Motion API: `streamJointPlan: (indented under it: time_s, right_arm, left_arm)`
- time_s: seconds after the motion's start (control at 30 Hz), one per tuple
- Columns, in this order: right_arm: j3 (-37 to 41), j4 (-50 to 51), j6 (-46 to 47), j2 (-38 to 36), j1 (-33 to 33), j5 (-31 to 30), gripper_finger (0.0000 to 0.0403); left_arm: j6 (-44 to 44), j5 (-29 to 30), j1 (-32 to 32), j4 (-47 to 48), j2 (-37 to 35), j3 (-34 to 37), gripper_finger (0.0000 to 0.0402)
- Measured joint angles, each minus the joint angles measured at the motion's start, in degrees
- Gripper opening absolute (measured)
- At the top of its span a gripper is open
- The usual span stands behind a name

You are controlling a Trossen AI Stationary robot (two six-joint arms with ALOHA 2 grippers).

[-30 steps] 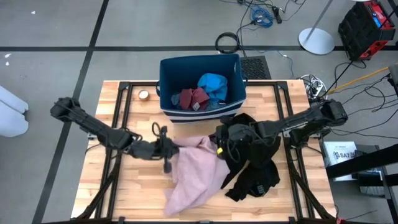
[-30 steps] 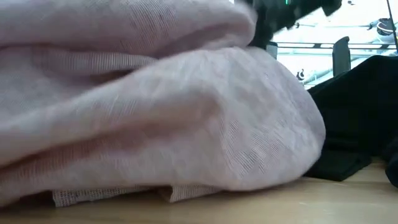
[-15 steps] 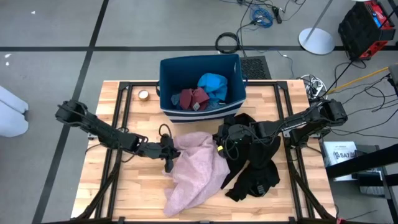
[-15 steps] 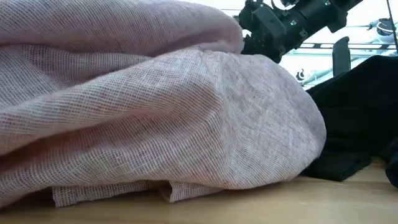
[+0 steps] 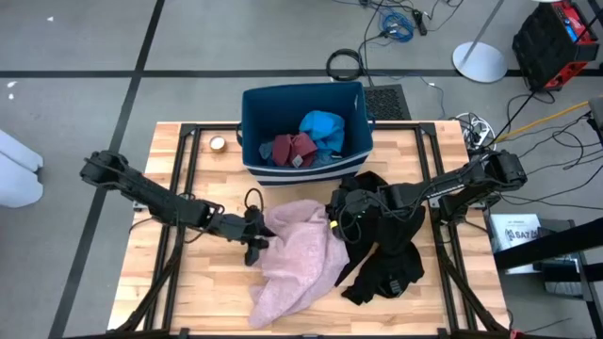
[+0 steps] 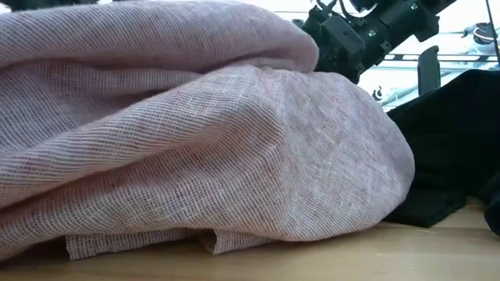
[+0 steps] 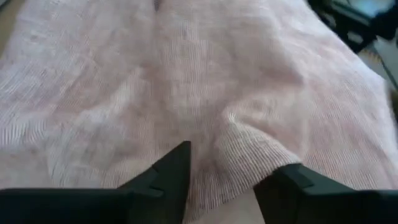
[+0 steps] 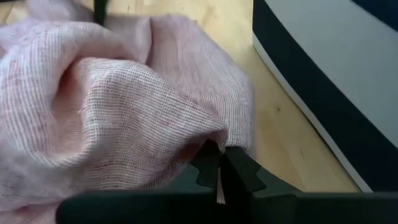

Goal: Sort clothes
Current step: Put the pink polo shirt into the blue laundry bin

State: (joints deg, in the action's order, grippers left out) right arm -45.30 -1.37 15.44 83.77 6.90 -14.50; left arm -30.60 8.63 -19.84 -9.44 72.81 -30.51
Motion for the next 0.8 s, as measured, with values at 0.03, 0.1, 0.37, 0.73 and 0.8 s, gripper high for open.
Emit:
streamJointPlan:
  time_s: [0.03, 0.1, 0.37, 0.73, 0.8]
  right_arm:
    - [0.0, 0.3, 0.2, 0.0, 0.0, 0.0, 0.0000]
    - [0.0, 0.2, 0.4, 0.4, 0.3, 0.0, 0.0000]
    - [0.0, -1.0, 0.6, 4.3, 0.5, 1.0, 0.0000]
    - [0.0, -3.8, -2.0, 4.2, 0.7, 0.8, 0.0000]
    - [0.0, -4.0, -2.2, 4.1, 0.7, 0.8, 0.0000]
  left_arm:
    - [0.8, -0.4, 0.0, 3.1, -1.4, -0.7, 0.0169]
    - [0.9, -0.6, 0.0, 10.5, -4.5, -2.0, 0.0181]
    - [-7.9, -4.7, -0.2, 31.6, -13.3, -4.5, 0.0184]
    - [1.9, 2.7, -0.2, 0.7, -15.5, -4.6, 0.0184]
    - [4.1, 5.2, 1.0, -0.1, -13.4, -4.6, 0.0184]
